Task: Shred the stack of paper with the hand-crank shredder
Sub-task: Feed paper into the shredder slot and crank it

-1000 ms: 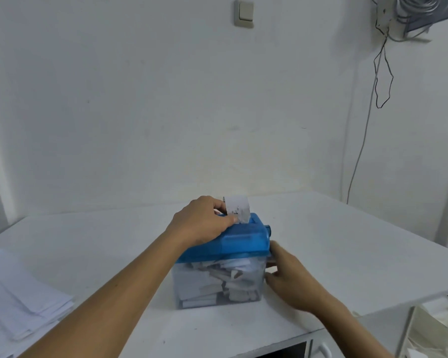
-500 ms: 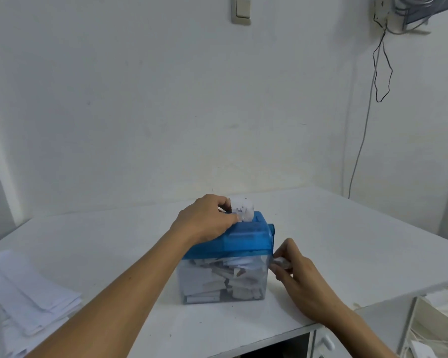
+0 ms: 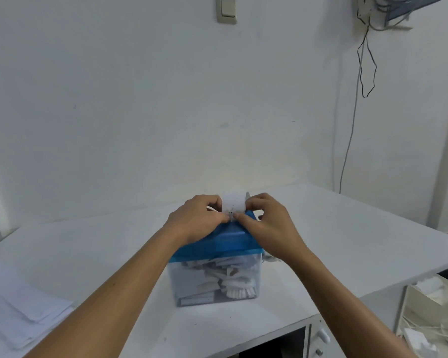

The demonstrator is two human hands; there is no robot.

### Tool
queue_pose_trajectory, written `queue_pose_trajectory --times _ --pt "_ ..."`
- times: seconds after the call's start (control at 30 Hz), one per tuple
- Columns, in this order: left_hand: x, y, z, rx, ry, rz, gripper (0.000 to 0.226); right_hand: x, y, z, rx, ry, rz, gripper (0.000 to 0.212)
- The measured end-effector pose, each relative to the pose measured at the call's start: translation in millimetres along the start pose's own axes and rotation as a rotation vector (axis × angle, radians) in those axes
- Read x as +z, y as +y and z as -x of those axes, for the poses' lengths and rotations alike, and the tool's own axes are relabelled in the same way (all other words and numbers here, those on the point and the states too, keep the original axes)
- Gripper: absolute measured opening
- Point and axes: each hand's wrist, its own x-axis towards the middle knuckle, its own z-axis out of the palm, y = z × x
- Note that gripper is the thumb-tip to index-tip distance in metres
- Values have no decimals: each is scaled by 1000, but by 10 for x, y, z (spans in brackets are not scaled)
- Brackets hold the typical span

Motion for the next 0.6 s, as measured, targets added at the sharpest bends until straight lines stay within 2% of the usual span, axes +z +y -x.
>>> queue_pose_trajectory --times 0.13,0.23,0.33,0.37,0.43,0.5,0.6 --pt "-13 -17 -26 6 34 86 37 -14 -22 -34 8 0 29 22" --pt "-10 -48 -32 5 23 74 24 -39 23 -23 15 -14 -41 17" --pt "12 -71 -53 10 28 18 20 -98 242 131 172 47 -286 22" --pt "22 -66 -58 10 23 3 19 -110 349 207 243 52 -270 26" --pt "23 -61 -56 0 21 -6 13 -97 505 347 306 -69 -97 33" --pt "23 -54 -62 -15 16 -12 14 -73 540 456 286 -180 0 33" --pt "12 -39 -64 -32 3 -36 15 -93 457 629 174 -185 -35 28"
